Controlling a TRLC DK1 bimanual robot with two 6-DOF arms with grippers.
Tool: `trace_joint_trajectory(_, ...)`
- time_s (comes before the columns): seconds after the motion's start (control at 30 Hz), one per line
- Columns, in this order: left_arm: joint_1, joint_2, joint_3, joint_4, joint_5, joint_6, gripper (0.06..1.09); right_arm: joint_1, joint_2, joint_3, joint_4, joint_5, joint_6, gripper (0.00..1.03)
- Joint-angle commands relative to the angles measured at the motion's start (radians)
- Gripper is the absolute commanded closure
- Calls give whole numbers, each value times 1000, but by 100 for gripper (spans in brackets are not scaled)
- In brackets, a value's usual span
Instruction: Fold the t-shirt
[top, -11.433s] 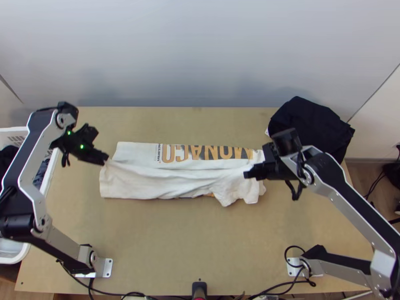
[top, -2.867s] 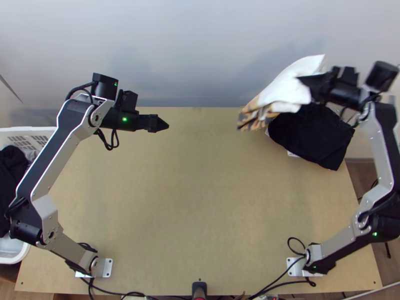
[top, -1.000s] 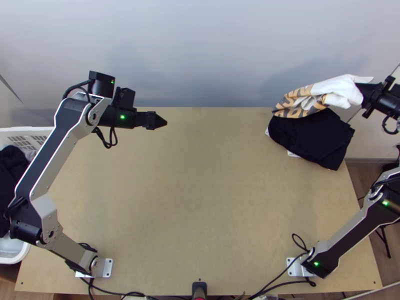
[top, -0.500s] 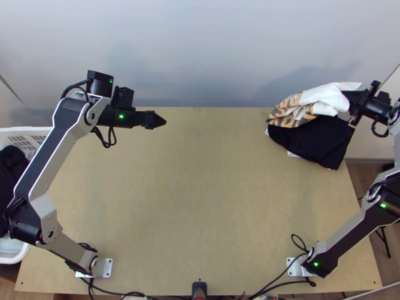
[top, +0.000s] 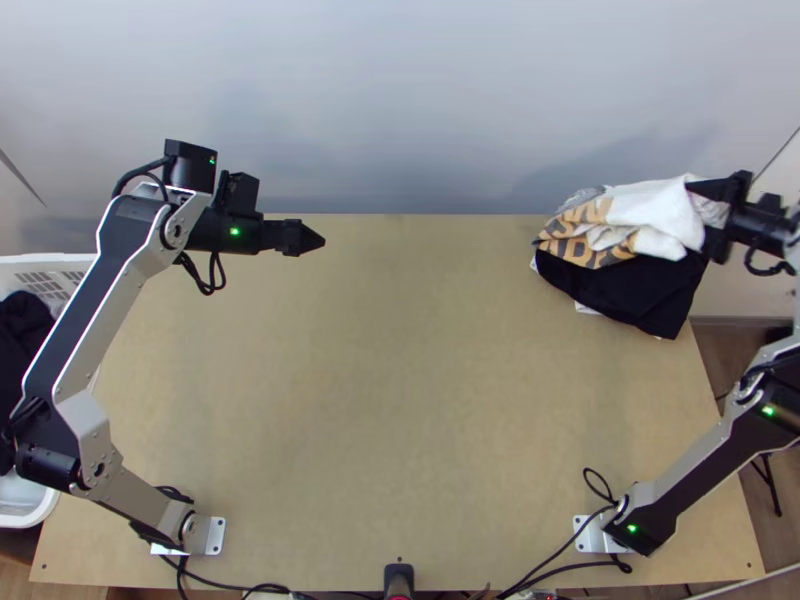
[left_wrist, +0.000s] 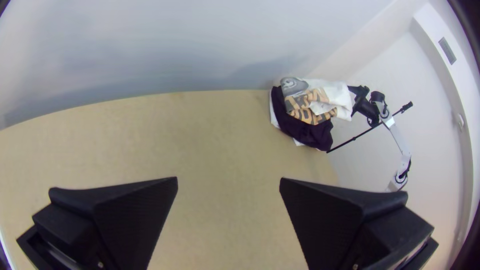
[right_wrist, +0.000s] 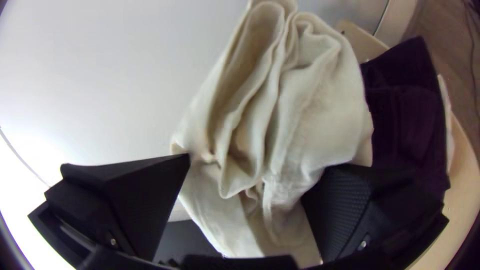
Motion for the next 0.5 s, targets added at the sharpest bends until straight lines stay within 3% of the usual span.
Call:
trace_joint_trajectory(0.0, 19, -12, 1, -4, 7, 1, 10, -84, -43, 21, -104, 302, -182, 3)
trace_joint_trajectory(0.17, 19, -17, 4, -4, 10, 3, 10, -126, -80, 26, -222, 570, -451, 3)
trace_joint_trajectory(0.3, 16, -14, 13, 1, 11, 3, 10, -132, -113, 12, -282, 731, -623, 3)
trace_joint_trajectory(0.37, 15, -12, 17, 3, 13, 3, 10, -129, -138, -5, -282, 825, -673, 3)
trace_joint_trajectory(0.47, 13, -11, 20, 3, 13, 3, 10, -84, -215, -32, -200, 846, -715, 3)
